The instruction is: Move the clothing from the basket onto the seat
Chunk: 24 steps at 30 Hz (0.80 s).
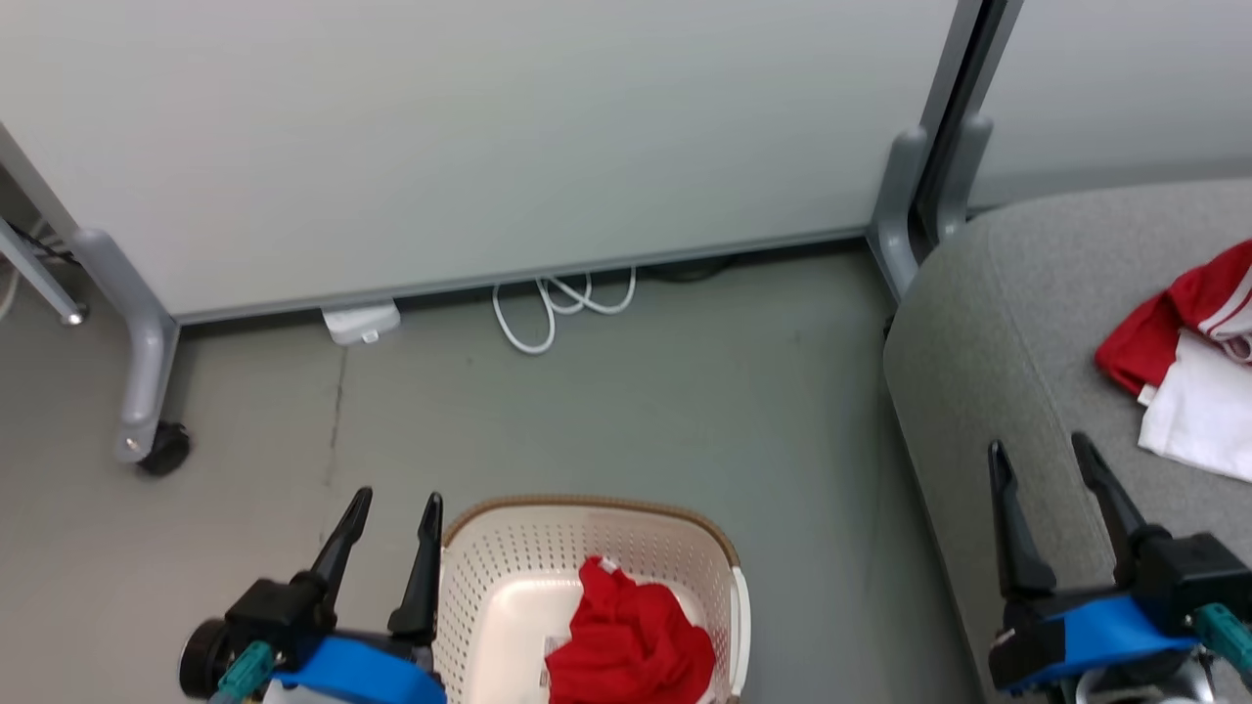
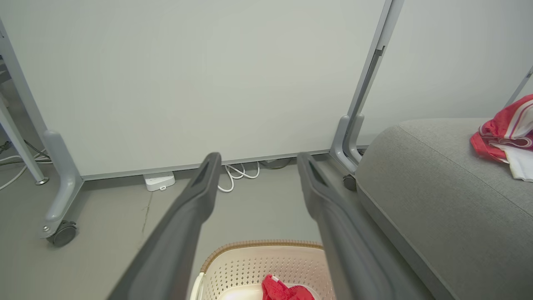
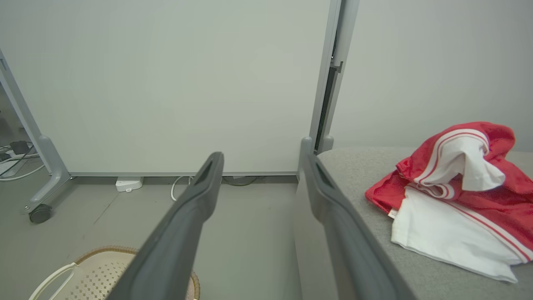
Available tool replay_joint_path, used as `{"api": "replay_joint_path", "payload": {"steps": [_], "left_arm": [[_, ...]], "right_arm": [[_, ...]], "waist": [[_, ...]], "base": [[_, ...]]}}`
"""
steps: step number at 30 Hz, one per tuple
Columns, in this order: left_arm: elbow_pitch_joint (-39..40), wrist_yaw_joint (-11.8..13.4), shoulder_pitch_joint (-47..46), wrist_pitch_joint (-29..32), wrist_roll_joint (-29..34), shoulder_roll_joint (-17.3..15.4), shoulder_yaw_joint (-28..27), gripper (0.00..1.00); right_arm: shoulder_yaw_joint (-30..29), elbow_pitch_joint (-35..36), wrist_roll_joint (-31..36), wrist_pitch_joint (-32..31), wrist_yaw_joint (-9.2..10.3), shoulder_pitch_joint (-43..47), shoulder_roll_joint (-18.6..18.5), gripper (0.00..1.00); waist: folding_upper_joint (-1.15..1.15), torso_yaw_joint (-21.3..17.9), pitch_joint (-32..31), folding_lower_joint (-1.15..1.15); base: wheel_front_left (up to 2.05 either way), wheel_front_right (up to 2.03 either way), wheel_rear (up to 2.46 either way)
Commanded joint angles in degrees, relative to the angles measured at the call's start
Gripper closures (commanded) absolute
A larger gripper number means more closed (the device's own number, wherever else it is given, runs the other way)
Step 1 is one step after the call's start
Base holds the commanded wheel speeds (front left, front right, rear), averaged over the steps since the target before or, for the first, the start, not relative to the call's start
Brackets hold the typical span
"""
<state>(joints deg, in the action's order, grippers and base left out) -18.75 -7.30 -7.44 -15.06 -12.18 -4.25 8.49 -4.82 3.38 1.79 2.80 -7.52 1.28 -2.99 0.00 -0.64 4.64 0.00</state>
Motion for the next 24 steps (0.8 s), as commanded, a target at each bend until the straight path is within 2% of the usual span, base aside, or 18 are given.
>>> {"api": "replay_joint_path", "payload": {"steps": [1,10,15,24], "left_arm": [[0.1,-0.2,-1.4,-0.2,0.2,-0.5,0.3,0.0],[-4.5,-0.2,-11.0,-0.2,0.4,-2.2,5.2,0.0],[-11.4,-0.2,-17.5,-0.2,1.0,-3.9,9.7,0.0],[-24.5,-0.2,-25.8,0.2,-0.6,-5.3,16.8,0.0]], "right_arm": [[0.3,0.5,-0.6,0.5,0.06,-1.4,0.2,0.0],[4.1,0.6,-1.3,2.7,0.07,-10.9,0.2,0.0],[6.4,-0.5,-2.2,4.6,0.06,-16.7,0.2,0.0],[9.6,-3.8,-7.0,9.0,0.06,-23.9,0.2,0.0]], "waist": [[0.0,-1.2,3.6,0.0],[0.0,-5.7,19.9,0.0],[0.0,-9.3,28.0,0.0],[0.0,-16.4,37.3,0.0]], "base": [[0.0,0.0,0.0],[0.0,0.0,0.0],[0.0,0.0,0.0],[0.0,0.0,0.0]]}}
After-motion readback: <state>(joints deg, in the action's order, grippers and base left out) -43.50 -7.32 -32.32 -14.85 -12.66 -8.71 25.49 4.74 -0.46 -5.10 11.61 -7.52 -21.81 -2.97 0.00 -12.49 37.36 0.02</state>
